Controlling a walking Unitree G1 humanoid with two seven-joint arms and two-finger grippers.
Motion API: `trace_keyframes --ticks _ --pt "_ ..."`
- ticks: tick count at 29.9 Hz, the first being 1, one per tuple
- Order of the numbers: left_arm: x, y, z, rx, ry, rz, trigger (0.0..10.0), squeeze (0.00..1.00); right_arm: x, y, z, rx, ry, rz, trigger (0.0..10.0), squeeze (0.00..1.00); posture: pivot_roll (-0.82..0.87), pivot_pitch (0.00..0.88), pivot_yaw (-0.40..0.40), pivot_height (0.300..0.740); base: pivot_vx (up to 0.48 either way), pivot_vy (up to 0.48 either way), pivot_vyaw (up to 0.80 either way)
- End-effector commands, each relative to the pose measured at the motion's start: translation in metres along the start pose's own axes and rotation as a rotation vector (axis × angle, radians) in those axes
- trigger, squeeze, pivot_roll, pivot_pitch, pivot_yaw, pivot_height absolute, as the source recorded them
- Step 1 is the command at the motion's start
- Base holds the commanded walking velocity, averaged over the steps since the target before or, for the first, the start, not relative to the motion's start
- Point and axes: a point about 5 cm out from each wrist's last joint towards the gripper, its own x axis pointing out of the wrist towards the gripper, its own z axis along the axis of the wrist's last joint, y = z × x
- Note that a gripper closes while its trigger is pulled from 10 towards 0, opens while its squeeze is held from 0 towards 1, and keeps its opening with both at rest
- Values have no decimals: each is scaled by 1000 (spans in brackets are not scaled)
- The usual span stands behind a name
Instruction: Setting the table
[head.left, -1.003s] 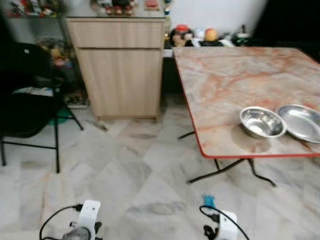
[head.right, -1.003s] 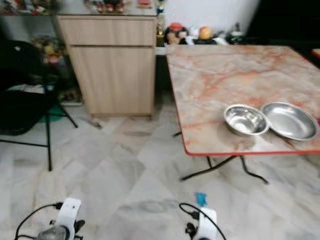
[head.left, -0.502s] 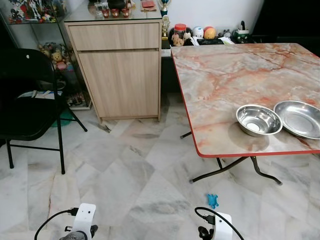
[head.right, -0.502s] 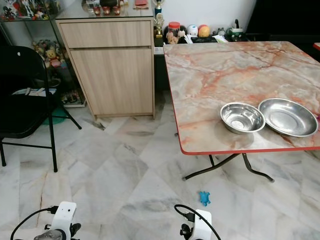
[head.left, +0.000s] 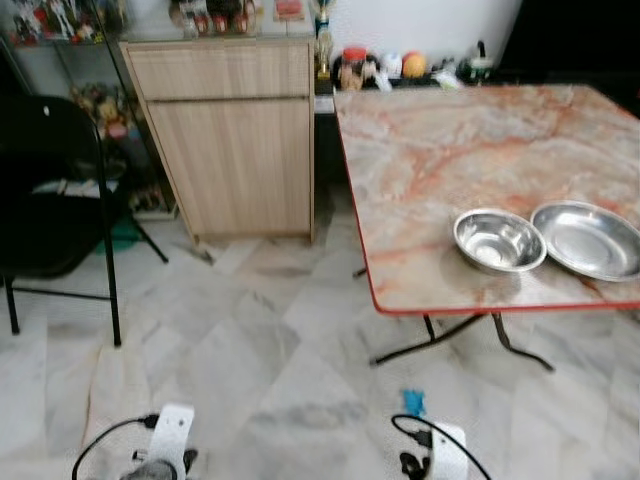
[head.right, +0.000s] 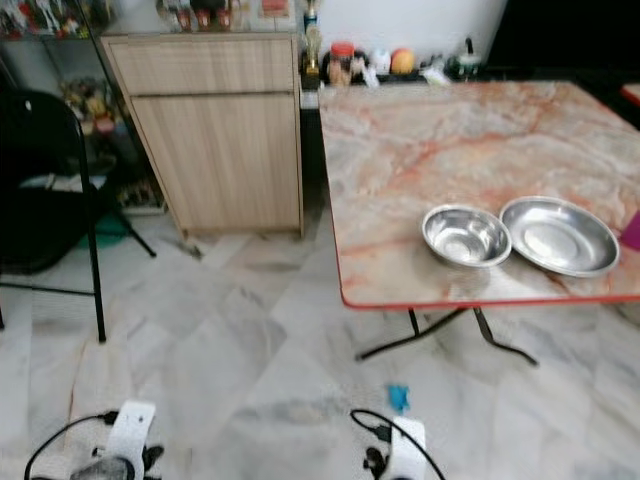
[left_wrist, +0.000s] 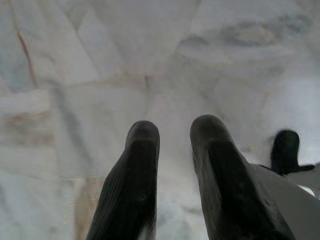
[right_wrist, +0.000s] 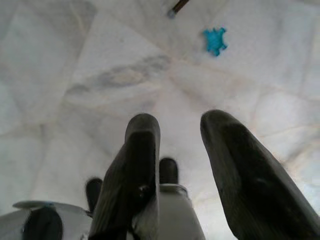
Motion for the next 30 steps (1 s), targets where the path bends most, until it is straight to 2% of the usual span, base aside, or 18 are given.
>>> trace_keyframes --ticks 1,22,30 --pt "-1 0 -4 -5 13 2 10000 0 0 3 1 4 -4 6 10000 0 145 0 -15 740 0 -386 0" --pt "-1 -1 -5 -14 16 3 10000 0 0 2 2 3 -12 7 10000 0 142 0 -17 740 0 -385 0" --pt "0 -2 -5 -11 19 1 10000 0 4 7 21 -7 -82 20 10000 0 133 0 -13 740 0 -332 0"
